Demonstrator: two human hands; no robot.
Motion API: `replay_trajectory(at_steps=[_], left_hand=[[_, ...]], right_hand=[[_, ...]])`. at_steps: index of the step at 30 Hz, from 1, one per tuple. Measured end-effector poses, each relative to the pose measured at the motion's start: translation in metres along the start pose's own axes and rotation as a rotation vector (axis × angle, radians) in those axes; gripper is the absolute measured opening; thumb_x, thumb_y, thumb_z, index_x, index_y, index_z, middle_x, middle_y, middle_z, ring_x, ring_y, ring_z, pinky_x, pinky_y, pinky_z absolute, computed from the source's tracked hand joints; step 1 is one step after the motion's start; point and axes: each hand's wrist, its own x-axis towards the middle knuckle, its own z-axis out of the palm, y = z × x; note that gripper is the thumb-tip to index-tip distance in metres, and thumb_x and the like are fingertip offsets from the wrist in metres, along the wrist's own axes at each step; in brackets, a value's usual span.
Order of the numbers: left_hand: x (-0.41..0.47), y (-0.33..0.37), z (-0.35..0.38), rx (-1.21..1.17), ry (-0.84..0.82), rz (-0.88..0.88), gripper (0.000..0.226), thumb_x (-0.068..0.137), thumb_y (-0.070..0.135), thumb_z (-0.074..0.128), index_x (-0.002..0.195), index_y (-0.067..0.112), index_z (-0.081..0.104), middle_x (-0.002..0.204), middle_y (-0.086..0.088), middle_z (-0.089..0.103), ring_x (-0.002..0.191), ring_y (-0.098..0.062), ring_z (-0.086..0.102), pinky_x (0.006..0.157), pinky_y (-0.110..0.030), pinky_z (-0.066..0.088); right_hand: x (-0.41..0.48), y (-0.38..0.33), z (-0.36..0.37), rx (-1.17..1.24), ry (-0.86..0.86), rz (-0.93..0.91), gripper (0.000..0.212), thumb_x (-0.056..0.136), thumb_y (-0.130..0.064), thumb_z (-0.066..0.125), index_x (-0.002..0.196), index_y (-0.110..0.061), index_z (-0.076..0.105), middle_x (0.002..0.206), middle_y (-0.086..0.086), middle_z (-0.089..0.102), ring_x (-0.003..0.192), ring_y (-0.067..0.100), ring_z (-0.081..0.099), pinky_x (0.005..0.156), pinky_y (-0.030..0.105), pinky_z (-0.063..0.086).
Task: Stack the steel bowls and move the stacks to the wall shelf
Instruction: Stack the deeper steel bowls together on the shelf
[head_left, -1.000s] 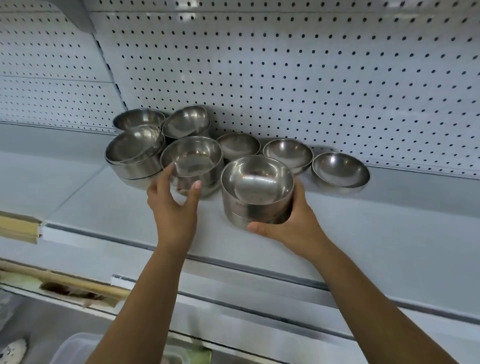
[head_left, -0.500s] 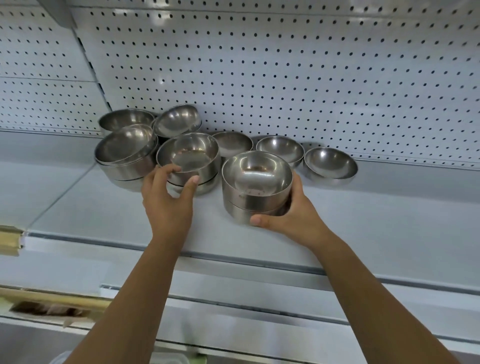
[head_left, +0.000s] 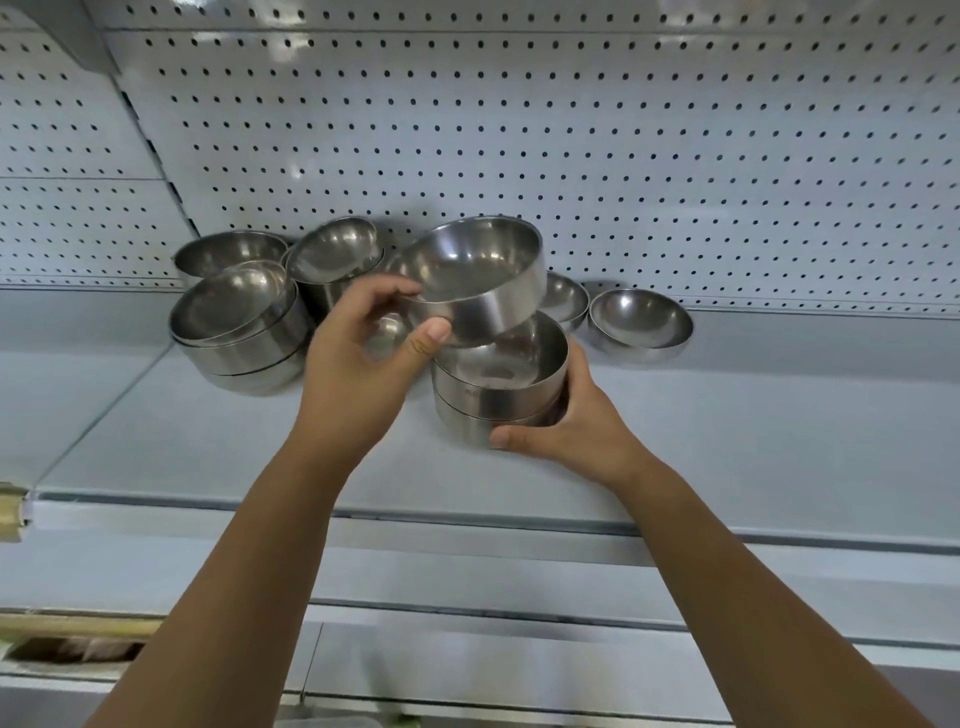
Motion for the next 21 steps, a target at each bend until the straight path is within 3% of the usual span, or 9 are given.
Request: replay_trajectory(at_steps=[6, 11, 16, 21], left_hand=[[0.0, -0.004, 0.007, 0.044, -0.145, -0.036, 0.032, 0.088, 0.022, 0.079, 0.117, 0.026, 0.065, 0.113, 0.008, 0.069, 0.116, -0.013, 0.063, 0.11, -0.041, 0.046], [-0.006, -0.006, 0.006, 0.074, -0.221, -0.029, 0.04, 0.083, 0.034, 0.079, 0.12, 0.025, 0.066, 0.114, 0.012, 0.07, 0.116, -0.009, 0.063, 0.108, -0.029, 0.046], [-0.009, -0.008, 0.007, 0.088, -0.209, -0.012, 0.044, 0.085, 0.034, 0.078, 0.127, 0.028, 0.064, 0.117, 0.014, 0.068, 0.116, -0.009, 0.062, 0.108, -0.034, 0.047], [-0.008, -0.011, 0.005, 0.006, -0.259, -0.092, 0.078, 0.089, 0.035, 0.079, 0.155, 0.032, 0.037, 0.145, 0.008, 0.058, 0.134, -0.01, 0.055, 0.116, -0.04, 0.043]], right_hand=[[-0.001, 0.001, -0.001, 0.015, 0.003, 0.017, 0.125, 0.056, -0.038, 0.102, 0.155, -0.044, 0.025, 0.142, -0.019, 0.059, 0.13, 0.004, 0.058, 0.111, 0.04, 0.05], [0.0, 0.002, 0.0, 0.015, 0.001, 0.028, 0.12, 0.057, -0.038, 0.102, 0.152, -0.042, 0.028, 0.137, -0.017, 0.061, 0.126, 0.004, 0.061, 0.108, 0.039, 0.052], [0.001, 0.003, 0.0, 0.016, 0.003, 0.025, 0.12, 0.057, -0.039, 0.102, 0.152, -0.042, 0.029, 0.138, -0.016, 0.061, 0.127, 0.006, 0.06, 0.109, 0.04, 0.052], [0.0, 0.002, 0.0, 0.011, 0.012, 0.034, 0.121, 0.055, -0.043, 0.101, 0.152, -0.041, 0.028, 0.137, -0.017, 0.061, 0.127, 0.006, 0.06, 0.109, 0.039, 0.052]])
